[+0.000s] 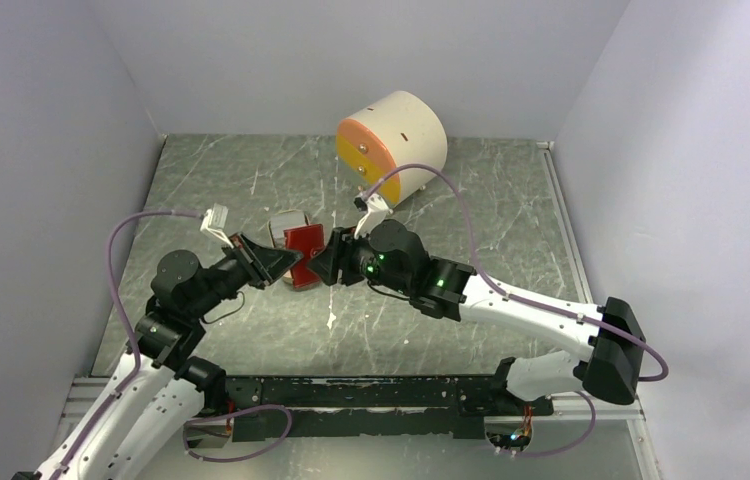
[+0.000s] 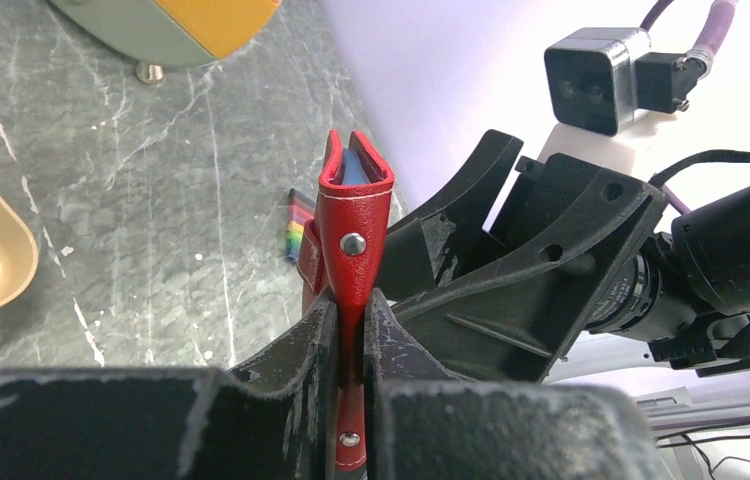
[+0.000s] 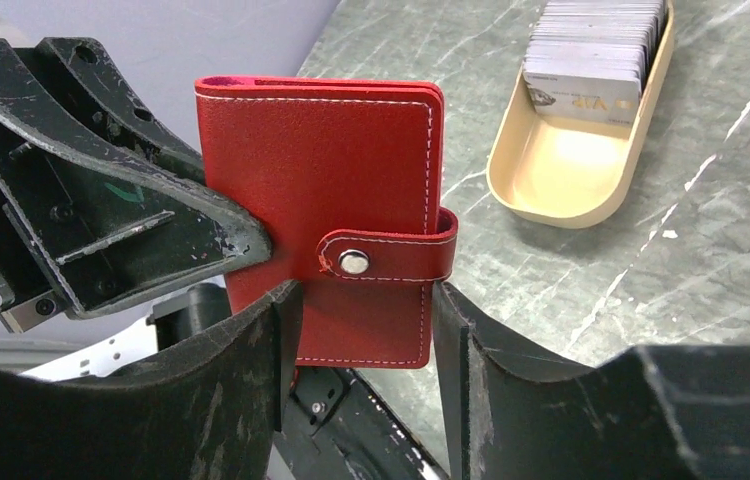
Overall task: Put the credit cards into the card holder
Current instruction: Open the card holder at the center of the board.
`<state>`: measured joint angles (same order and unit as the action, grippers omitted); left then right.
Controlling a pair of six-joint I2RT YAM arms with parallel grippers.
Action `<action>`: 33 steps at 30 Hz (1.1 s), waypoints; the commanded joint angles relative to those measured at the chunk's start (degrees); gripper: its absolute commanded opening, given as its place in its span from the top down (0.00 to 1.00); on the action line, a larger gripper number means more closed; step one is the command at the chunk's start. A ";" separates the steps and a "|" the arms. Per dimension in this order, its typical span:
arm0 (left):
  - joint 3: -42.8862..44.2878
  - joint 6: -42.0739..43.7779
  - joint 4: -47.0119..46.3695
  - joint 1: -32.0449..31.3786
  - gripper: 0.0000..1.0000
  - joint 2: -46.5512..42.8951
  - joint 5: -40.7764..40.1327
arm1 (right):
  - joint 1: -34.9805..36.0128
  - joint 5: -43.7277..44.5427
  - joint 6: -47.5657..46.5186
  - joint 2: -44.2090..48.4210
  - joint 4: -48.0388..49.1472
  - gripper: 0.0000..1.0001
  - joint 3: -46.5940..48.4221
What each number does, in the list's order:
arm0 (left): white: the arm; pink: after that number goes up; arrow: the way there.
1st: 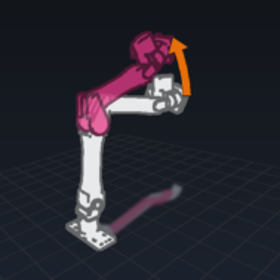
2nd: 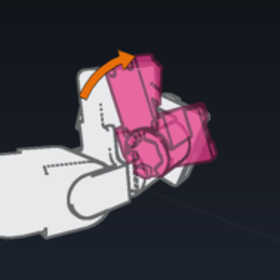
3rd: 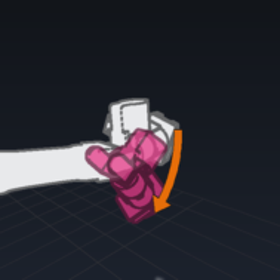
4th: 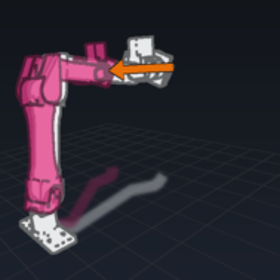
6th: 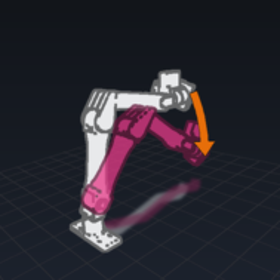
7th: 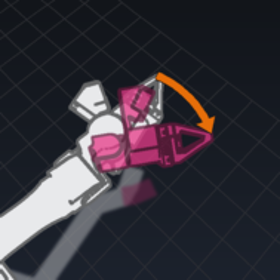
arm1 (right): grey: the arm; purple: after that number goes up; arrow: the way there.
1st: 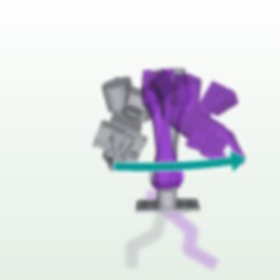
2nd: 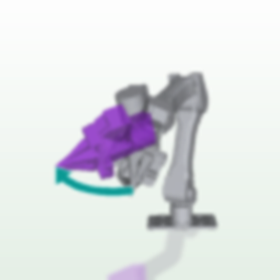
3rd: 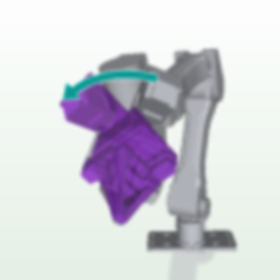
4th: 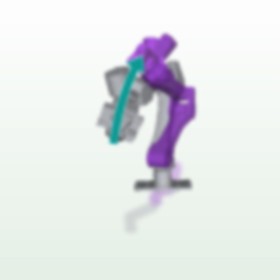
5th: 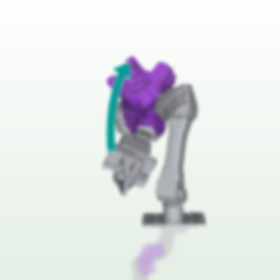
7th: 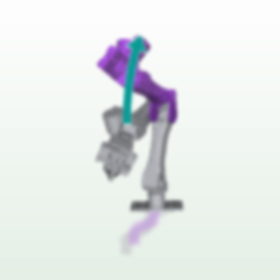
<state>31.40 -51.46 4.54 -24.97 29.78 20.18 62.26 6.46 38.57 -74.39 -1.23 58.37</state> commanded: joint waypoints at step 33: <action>1.64 -0.28 -3.98 -0.25 0.91 3.79 7.71 | 0.71 13.55 -1.88 -4.14 -10.68 0.50 9.88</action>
<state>31.29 -50.70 2.42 -24.56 34.33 22.33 62.96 16.03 36.36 -77.93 -11.79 65.30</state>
